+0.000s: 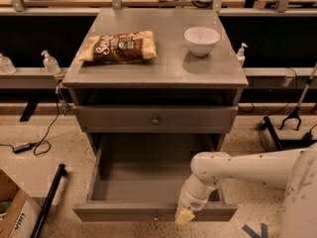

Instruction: Close middle drawer

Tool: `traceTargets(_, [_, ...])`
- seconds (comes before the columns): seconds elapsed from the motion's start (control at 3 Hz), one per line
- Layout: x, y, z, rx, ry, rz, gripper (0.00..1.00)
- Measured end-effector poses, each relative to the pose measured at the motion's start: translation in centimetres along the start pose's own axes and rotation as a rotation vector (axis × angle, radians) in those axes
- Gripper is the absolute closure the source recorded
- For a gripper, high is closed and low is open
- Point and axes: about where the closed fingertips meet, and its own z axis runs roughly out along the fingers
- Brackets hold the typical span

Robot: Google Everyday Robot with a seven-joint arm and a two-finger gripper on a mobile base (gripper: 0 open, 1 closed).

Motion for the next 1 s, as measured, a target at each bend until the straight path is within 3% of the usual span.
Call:
traceTargets(0.33, [0.01,0.08,0.11,-0.003,0.000,0.000,0.06])
traceTargets(0.67, [0.13,0.67,0.24,-0.003,0.000,0.000,0.00])
traceTargets(1.0, [0.14,0.74,0.26,-0.003,0.000,0.000,0.00])
